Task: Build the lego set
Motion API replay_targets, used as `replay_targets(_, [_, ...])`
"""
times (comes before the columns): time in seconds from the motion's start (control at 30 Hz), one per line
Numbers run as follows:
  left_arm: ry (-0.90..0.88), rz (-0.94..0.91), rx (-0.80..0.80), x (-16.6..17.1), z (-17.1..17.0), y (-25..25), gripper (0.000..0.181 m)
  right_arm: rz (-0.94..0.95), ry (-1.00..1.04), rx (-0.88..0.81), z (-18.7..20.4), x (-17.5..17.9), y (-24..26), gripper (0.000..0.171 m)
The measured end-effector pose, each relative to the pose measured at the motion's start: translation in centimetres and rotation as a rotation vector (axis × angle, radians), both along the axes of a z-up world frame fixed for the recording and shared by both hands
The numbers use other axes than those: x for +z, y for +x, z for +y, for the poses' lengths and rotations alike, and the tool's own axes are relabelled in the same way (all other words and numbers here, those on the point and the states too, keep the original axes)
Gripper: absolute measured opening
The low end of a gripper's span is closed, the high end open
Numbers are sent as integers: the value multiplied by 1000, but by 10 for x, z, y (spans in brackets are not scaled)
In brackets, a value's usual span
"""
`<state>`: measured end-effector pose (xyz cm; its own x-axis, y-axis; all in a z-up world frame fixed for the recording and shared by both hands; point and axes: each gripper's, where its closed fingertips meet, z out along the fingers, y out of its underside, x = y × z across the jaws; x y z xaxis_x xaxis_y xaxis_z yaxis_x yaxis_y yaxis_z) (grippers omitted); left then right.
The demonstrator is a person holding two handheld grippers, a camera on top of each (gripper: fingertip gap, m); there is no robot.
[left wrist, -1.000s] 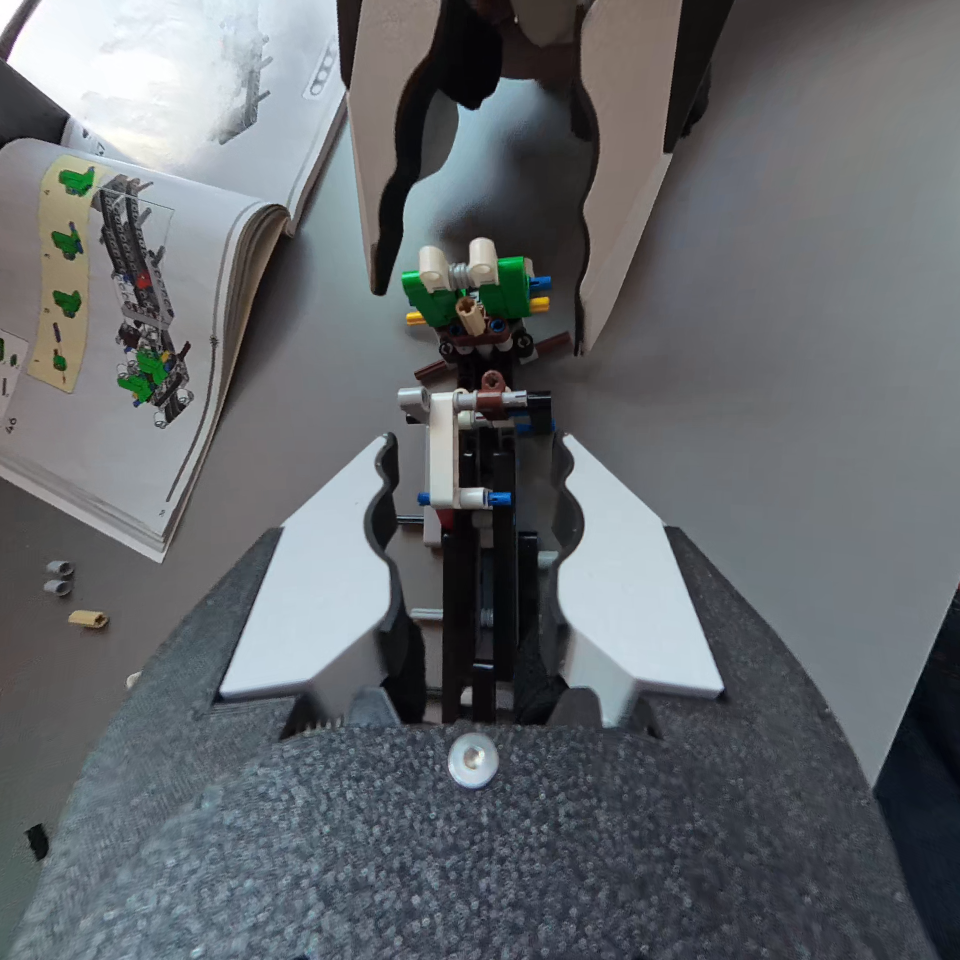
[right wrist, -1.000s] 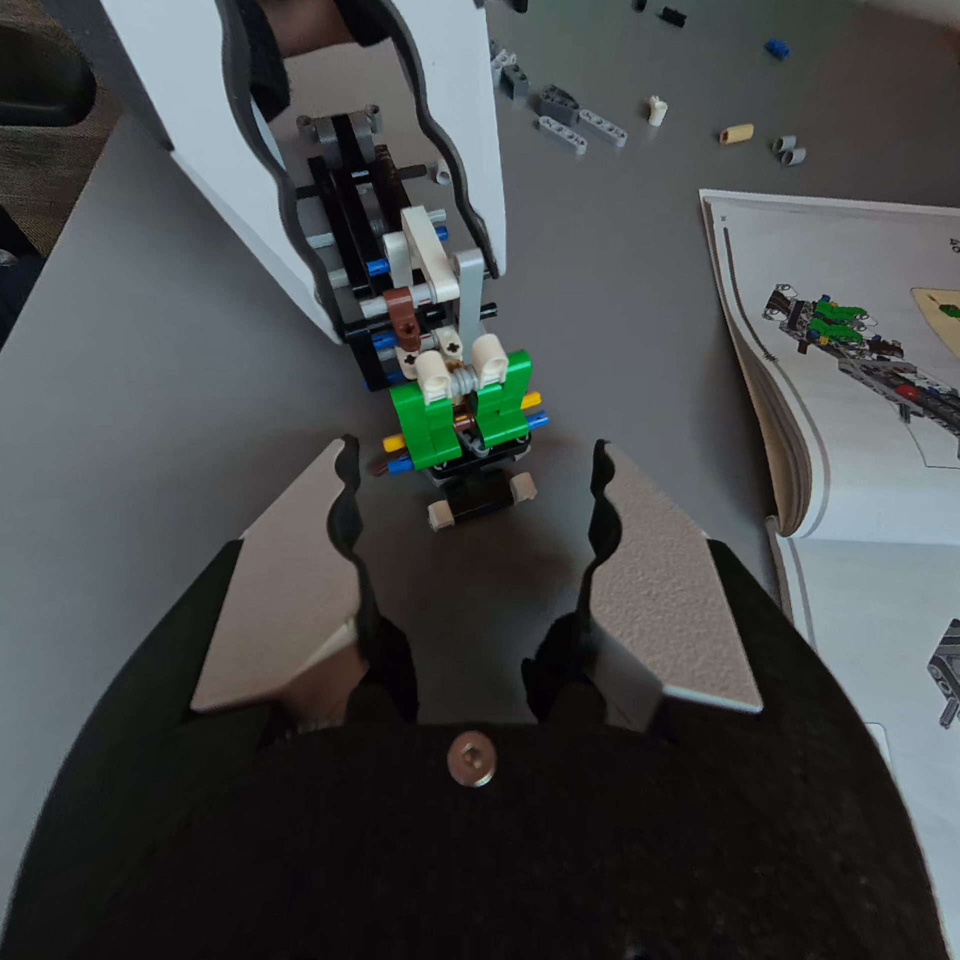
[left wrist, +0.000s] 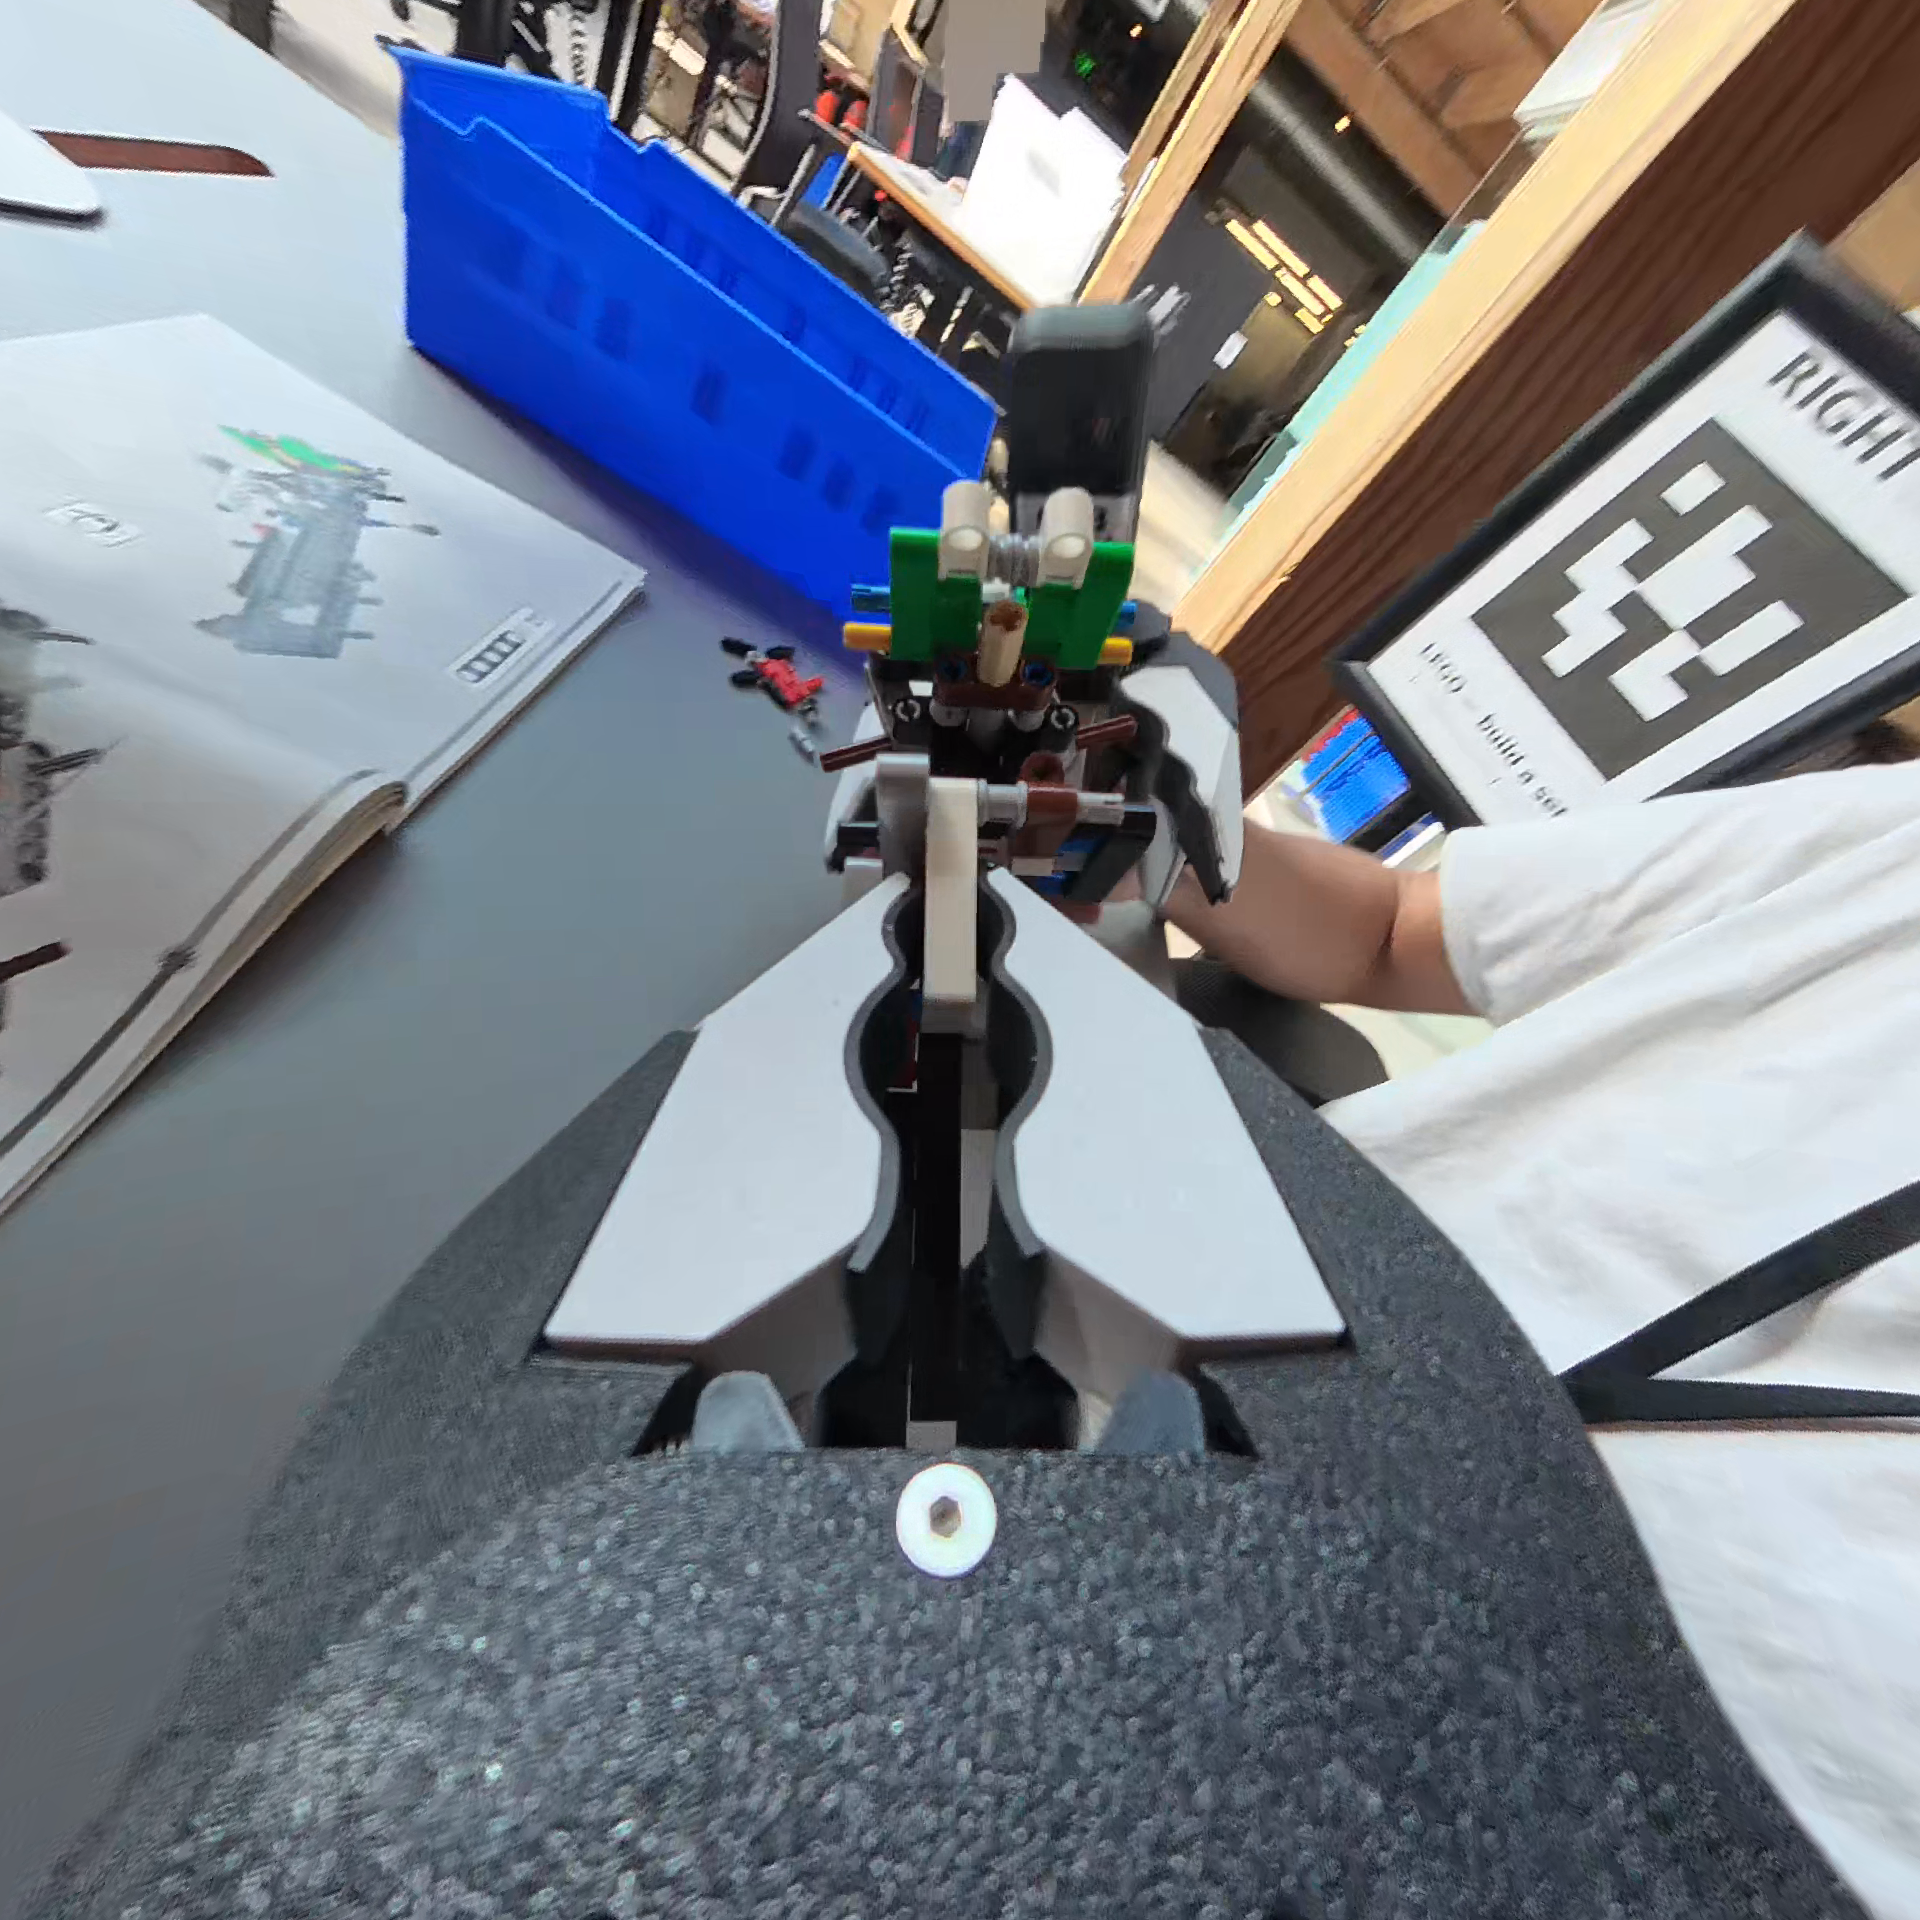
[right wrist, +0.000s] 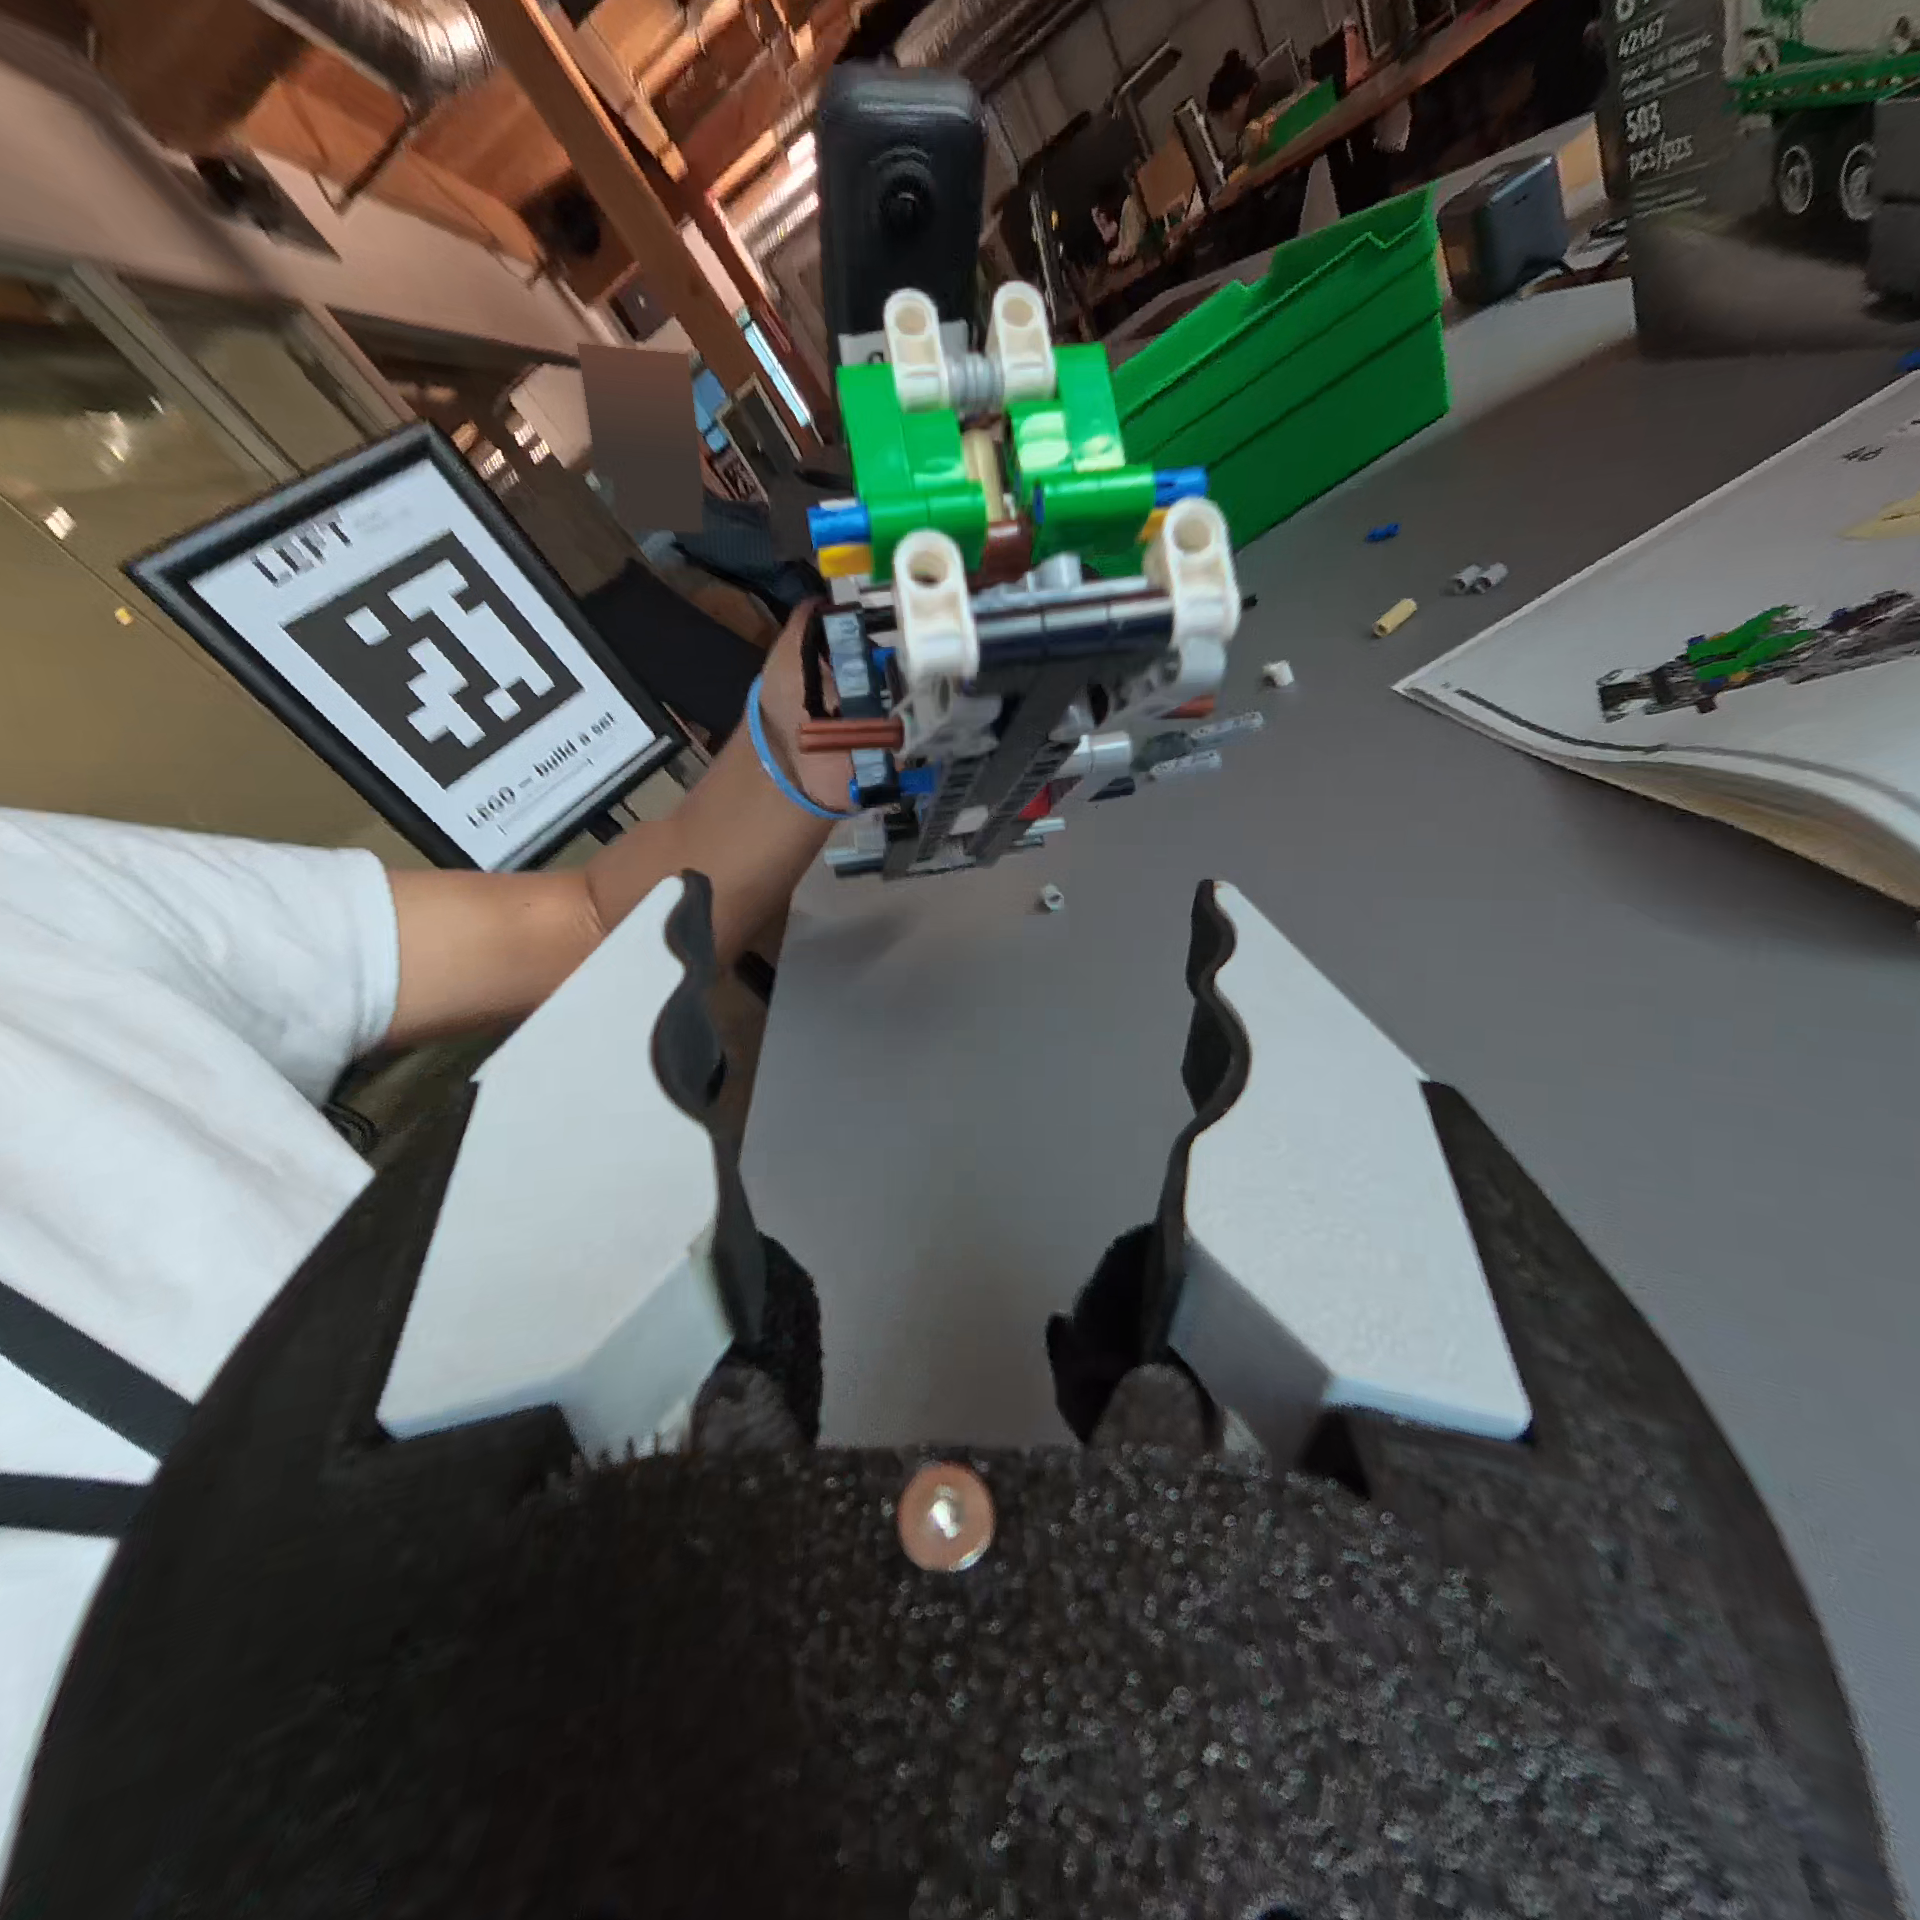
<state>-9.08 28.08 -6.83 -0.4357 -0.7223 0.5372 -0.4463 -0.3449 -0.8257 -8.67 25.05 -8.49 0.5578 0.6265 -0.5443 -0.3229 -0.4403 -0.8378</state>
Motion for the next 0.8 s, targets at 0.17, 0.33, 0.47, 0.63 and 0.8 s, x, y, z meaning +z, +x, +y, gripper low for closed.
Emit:
replay_targets(0.17, [-101,-50,-44,12,-10,16,5,211,72,-205,7,17,4,80])
replay_targets(0.33, [-155,-43,-48,10,-18,27,5,346,125,-239,9,28,17,67])
replay_targets(0.47, [-150,-18,-73,0,-23,24,5,286,96,-231,11,18,15,59])
replay_targets(0.63, [-103,-9,-73,-11,-22,18,5,242,30,-181,10,5,6,59])
replay_targets(0.8, [-73,-13,-65,-16,-21,14,5,284,-18,-158,12,3,3,59])
